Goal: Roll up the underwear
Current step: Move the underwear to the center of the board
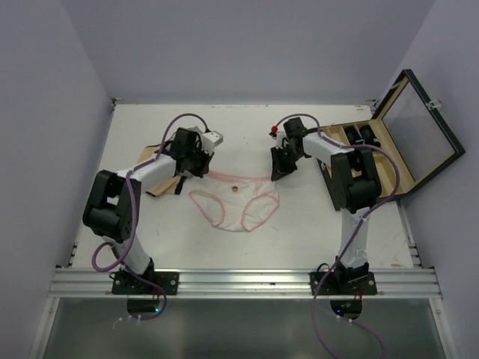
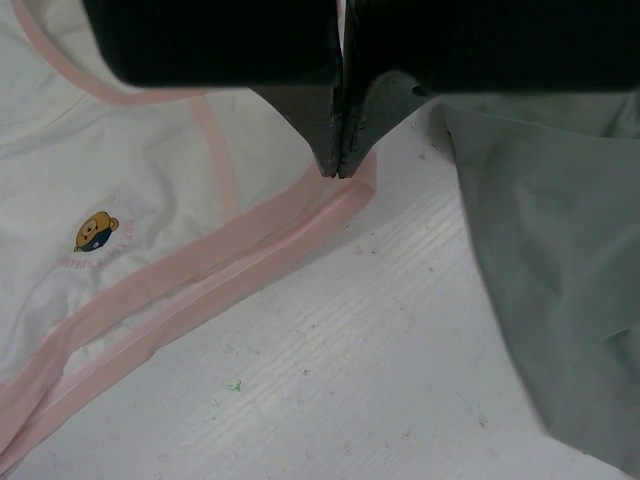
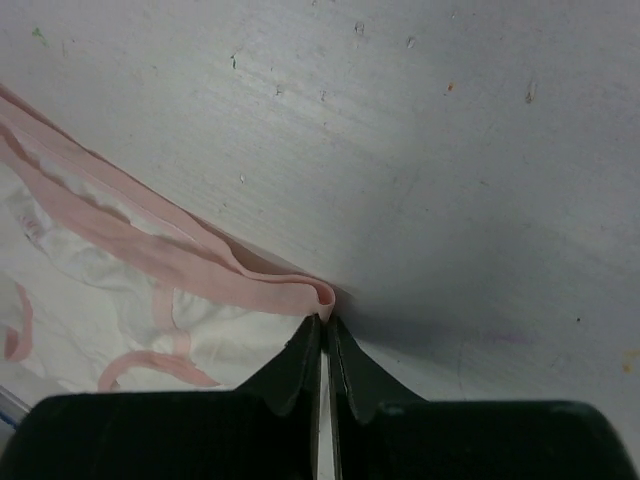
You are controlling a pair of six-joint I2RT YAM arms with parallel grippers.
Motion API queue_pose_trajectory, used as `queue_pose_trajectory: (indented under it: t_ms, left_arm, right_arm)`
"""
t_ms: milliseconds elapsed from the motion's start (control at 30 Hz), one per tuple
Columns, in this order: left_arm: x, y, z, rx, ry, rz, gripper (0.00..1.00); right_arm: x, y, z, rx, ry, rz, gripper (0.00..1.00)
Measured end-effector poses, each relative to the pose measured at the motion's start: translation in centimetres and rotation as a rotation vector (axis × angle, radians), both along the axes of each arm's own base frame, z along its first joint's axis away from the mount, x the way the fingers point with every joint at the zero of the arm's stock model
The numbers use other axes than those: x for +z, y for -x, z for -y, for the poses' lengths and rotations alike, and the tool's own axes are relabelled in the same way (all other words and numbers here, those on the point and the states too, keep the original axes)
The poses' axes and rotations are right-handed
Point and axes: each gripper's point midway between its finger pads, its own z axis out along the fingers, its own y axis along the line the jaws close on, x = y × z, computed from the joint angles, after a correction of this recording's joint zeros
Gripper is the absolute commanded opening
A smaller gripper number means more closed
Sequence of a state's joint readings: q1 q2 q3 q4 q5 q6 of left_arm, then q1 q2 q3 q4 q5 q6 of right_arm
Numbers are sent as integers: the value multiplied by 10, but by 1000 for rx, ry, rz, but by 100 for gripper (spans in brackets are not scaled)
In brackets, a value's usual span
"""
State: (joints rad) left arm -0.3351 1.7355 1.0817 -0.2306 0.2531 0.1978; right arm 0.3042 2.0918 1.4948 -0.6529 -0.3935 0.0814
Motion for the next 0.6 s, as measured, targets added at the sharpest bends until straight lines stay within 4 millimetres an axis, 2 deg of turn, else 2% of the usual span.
queue_pose_trajectory:
  t_ms: [33, 200, 433, 533, 600]
  left_arm:
    - [0, 0, 0, 1, 0, 0, 0]
    - [-2, -2, -5, 16, -6, -2, 0]
    - [-1, -17, -29, 110, 2, 14, 2]
    - [-8, -18, -28, 100, 19, -3, 35]
    - [-14, -14, -23, 87, 39, -31, 42]
  right_arm:
    - [-1, -1, 0, 0, -1, -1, 0]
    - [-2, -2, 0, -9, -12, -9, 0]
    - [-3, -1, 9, -4, -9, 7, 0]
    - [-3, 0, 11, 4, -5, 11, 0]
    - [-3, -1, 12, 8, -3, 13, 0]
